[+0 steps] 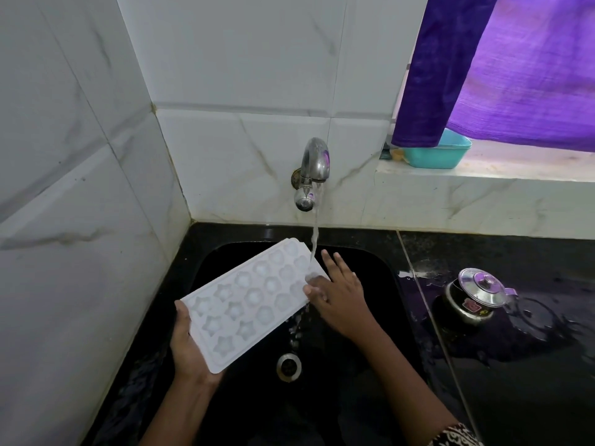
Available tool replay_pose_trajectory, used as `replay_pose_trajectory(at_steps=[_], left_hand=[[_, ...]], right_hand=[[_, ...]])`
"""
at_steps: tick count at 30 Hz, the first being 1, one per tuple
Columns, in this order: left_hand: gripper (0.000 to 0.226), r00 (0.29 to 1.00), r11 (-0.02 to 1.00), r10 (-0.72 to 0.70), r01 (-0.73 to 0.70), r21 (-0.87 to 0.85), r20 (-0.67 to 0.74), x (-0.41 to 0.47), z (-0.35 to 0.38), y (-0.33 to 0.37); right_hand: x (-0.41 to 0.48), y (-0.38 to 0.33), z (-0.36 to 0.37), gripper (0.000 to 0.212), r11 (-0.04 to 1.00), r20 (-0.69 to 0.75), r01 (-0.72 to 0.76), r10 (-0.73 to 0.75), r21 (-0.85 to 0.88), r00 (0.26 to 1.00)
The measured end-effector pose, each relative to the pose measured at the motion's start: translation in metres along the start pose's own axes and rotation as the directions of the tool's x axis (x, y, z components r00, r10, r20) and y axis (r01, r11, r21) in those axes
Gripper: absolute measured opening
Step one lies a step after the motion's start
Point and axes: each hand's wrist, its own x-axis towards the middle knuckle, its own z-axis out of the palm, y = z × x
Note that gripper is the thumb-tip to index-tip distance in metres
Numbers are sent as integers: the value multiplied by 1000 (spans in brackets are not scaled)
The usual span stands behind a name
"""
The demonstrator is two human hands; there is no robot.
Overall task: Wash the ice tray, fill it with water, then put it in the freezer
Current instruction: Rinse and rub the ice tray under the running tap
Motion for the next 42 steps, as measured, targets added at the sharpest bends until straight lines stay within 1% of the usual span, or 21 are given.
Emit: replay_pose_trajectory(at_steps=[1, 3, 5, 7, 9, 11, 13, 15, 17, 19, 22, 24, 26, 27, 28, 30, 32, 33, 36, 39, 42], left_hand=[[75, 999, 999, -31, 32, 19, -31, 1, -3, -3], [75, 997, 998, -70, 70, -4, 46, -2, 1, -12], [73, 997, 996, -70, 70, 61, -12, -2, 6, -21], [72, 998, 992, -66, 67, 110, -11, -3, 12, -30], [73, 997, 994, -70, 71, 86, -11, 1, 17, -34], [74, 996, 993, -88, 90, 75, -31, 6, 22, -35], [72, 991, 992, -114, 110, 59, 72, 7, 28, -35], [70, 991, 992, -93, 84, 97, 94, 9, 23, -35], [74, 987, 995, -97, 91, 49, 128, 12, 18, -33], [77, 993, 993, -105, 101, 63, 57, 14, 4, -32], [78, 989, 989, -117, 109, 97, 85, 12, 8, -32], [78, 978, 981, -193, 191, 32, 84, 11, 9, -37], [79, 964, 983, -179, 185, -17, 196, 13, 12, -35], [79, 981, 987, -158, 158, 7, 112, 15, 13, -33], [81, 985, 988, -150, 148, 36, 81, 17, 15, -32], [83, 958, 990, -141, 142, 15, 251, 9, 12, -32], [82, 976, 993, -110, 100, 61, 186, 18, 4, -32], [80, 978, 984, -173, 167, 64, 116, 22, 5, -30], [75, 978, 990, -137, 132, 39, 157, 11, 18, -30], [75, 995, 993, -81, 75, 96, 58, 10, 16, -28], [83, 972, 993, -95, 77, 92, 216, 3, 15, -36]], right_hand=[[1, 5, -3, 73, 998, -4, -49, 49, 35, 999], [-1, 10, -5, 70, 994, -123, -83, 92, 77, 988], [-4, 7, -5, 65, 991, -286, -24, 61, 130, 956], [-3, 4, -5, 57, 991, -353, 49, -1, 126, 936], [1, 1, -9, 55, 995, -316, 91, -69, 53, 946], [9, -1, -14, 50, 998, -206, 63, -68, -30, 976], [18, -4, -18, 44, 998, -140, 12, -22, -69, 990], [23, -11, -18, 56, 994, -130, 23, -37, -104, 991], [23, -18, -16, 56, 981, -62, 83, -95, -173, 994], [20, -16, -13, 54, 973, 8, 105, -106, -204, 994], [20, -10, -12, 69, 986, -97, 53, -69, -160, 993], [20, -13, -7, 72, 986, -174, 63, -90, -157, 981], [19, -15, -3, 76, 977, -125, 113, -137, -183, 983], [18, -14, -3, 78, 975, -89, 125, -143, -186, 986], [19, -11, -6, 77, 975, -81, 126, -142, -181, 987], [22, -6, -11, 72, 985, -134, 96, -116, -146, 984], [24, -9, -10, 67, 980, -196, 87, -122, -180, 973], [23, -14, -8, 67, 974, -197, 100, -141, -203, 970], [18, -19, -4, 78, 967, -95, 138, -161, -213, 982], [20, -6, -14, 75, 974, -84, 123, -141, -191, 986], [22, -10, -10, 64, 966, -221, 115, -167, -230, 961]])
